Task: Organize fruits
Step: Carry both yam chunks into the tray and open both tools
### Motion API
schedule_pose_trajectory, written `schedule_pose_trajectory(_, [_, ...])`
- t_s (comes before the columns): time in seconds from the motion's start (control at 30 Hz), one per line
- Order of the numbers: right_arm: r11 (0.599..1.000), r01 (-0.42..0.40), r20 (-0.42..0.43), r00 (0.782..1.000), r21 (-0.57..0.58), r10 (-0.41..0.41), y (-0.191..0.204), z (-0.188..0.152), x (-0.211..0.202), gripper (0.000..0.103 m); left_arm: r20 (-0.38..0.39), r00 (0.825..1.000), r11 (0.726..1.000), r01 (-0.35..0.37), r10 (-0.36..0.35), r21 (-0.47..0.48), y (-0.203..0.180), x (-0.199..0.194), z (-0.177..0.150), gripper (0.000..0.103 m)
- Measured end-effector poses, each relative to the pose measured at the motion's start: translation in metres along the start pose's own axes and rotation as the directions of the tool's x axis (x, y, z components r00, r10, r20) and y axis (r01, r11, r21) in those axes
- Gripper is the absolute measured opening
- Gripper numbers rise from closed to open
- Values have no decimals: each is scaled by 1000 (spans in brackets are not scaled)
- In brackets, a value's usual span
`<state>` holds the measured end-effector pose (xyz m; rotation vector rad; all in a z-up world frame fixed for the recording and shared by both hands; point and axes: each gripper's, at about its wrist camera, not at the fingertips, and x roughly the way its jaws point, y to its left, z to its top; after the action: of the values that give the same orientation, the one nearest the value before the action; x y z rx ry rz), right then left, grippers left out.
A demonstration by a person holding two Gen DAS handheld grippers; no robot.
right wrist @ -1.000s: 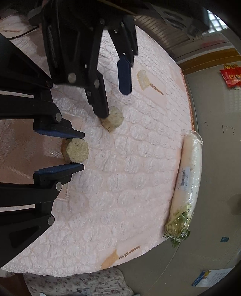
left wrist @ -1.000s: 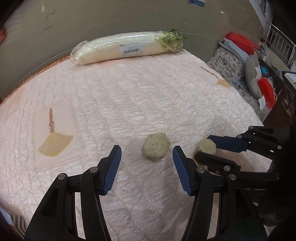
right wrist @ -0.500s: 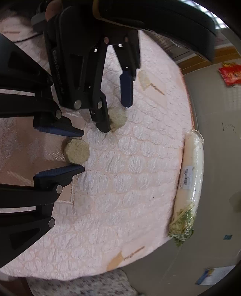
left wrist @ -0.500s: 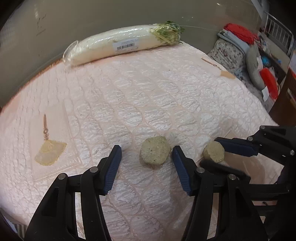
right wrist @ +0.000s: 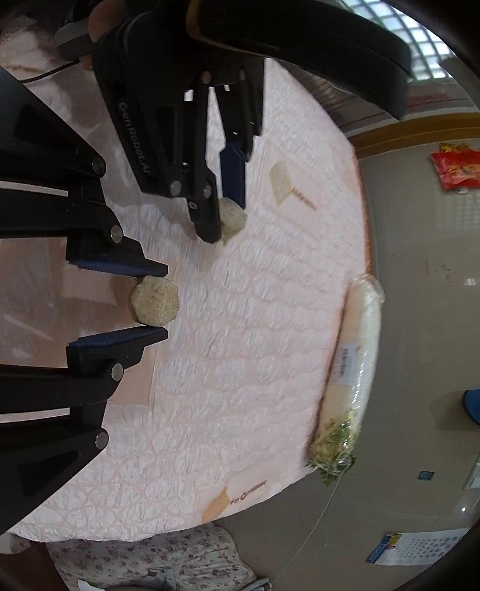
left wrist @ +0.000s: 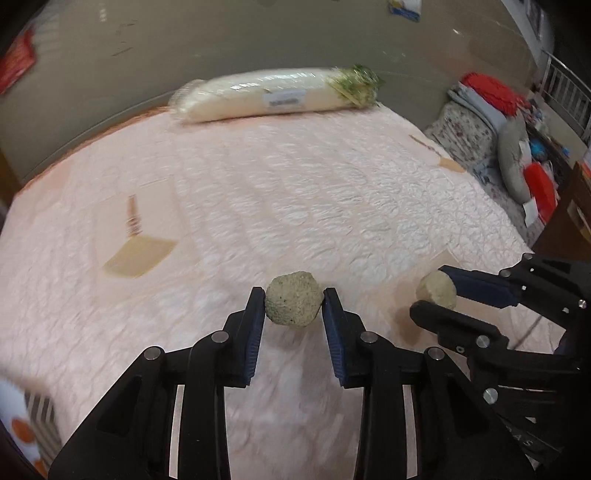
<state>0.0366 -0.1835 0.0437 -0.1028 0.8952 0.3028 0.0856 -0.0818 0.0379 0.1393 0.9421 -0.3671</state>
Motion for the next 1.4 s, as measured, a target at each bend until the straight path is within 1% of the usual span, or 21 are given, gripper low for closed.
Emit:
schedule_pose_trajectory(0.13, [999, -25, 20, 999, -20, 26, 22, -2, -10, 26, 29, 997, 996, -64, 66, -64, 13, -32, -21, 31])
schedule_pose_trajectory(0.27, [997, -66, 40, 997, -39, 67, 53, -4, -20, 26, 46, 991, 985, -120, 126, -128, 27, -62, -47, 31])
schedule_pose_trajectory(0.37, [993, -103, 53, 993, -50, 106, 76, -8, -23, 26, 56, 980, 972, -182, 192, -151, 35, -82, -67, 31])
schedule_pose_trajectory(0.4, [992, -119, 55, 991, -53, 121, 84, -10, -24, 26, 60, 978, 969, -188, 200, -160, 38, -87, -72, 31])
schedule_pose_trajectory(0.63, [978, -187, 68, 979, -90, 194, 137, -19, -31, 26, 83, 950, 932, -276, 302, -235, 66, -128, -106, 31])
schedule_pose_trajectory(0.83, [965, -224, 67, 970, -134, 234, 176, -21, -33, 26, 80, 938, 911, -304, 337, -279, 85, -145, -128, 31])
schedule_pose_trajectory(1.13, [948, -255, 50, 962, -189, 269, 217, -18, -32, 26, 70, 920, 878, -344, 386, -333, 113, -166, -153, 31])
schedule_pose_trajectory(1.33, [924, -296, 34, 949, -240, 313, 249, -10, -28, 26, 52, 914, 848, -352, 403, -396, 145, -183, -170, 31])
schedule_pose_trajectory(1.4, [913, -316, 27, 942, -258, 334, 262, -7, -27, 26, 49, 908, 835, -360, 416, -417, 156, -191, -176, 31])
